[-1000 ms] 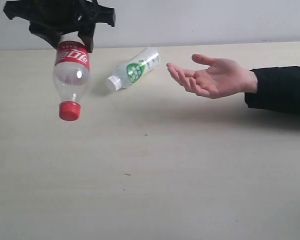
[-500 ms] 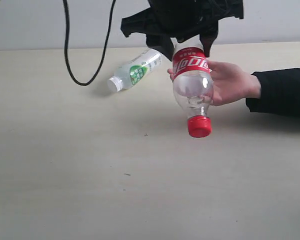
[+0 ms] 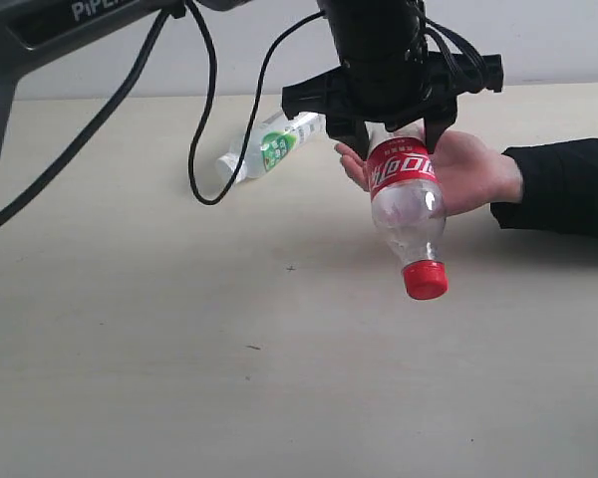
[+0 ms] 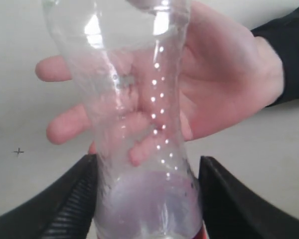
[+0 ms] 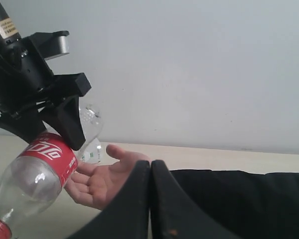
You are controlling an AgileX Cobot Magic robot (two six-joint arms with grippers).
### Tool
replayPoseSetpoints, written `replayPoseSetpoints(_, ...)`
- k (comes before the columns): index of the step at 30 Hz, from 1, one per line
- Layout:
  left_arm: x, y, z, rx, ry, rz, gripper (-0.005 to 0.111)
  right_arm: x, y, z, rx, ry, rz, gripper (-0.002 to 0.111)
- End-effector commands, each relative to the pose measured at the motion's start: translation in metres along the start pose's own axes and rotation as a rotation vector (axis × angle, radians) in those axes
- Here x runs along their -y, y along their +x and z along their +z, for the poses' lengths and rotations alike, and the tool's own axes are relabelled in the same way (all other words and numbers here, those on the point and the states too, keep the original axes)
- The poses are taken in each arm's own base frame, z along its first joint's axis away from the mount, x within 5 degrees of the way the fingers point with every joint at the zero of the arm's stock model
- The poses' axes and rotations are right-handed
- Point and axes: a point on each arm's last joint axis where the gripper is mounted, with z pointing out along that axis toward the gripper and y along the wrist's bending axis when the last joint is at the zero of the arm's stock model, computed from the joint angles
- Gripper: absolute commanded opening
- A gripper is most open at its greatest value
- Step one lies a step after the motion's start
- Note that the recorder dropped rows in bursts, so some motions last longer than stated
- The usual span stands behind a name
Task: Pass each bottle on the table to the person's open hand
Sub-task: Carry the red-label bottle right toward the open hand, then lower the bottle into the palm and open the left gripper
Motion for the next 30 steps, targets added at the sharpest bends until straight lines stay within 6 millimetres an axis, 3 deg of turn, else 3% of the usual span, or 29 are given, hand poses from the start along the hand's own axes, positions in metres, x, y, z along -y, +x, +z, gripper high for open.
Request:
replayPoseSetpoints(1,0.009,-0.001,-0.002,0.031,0.068,-0.023,0.0,0.0,0.001,0.0,0.002,0.003,-0.002,0.0)
replayPoseSetpoints(10,0.019,-0.007,-0.001,0.069,0.132,-0.025,0.0,0.0,0.001,0.0,0.002,0.003,-0.002,0.0)
replayPoseSetpoints(25,0.017,-0.005,0.052,0.041,0.08,-0.015,0.0,0.0,0.001,0.0,0.002,0.003,-0.002,0.0)
replayPoseSetpoints(30,0.018,-0.005,0.061,0.048,0.087,-0.016,0.0,0.0,0.001,0.0,0.002,0.003,-0.002,0.0)
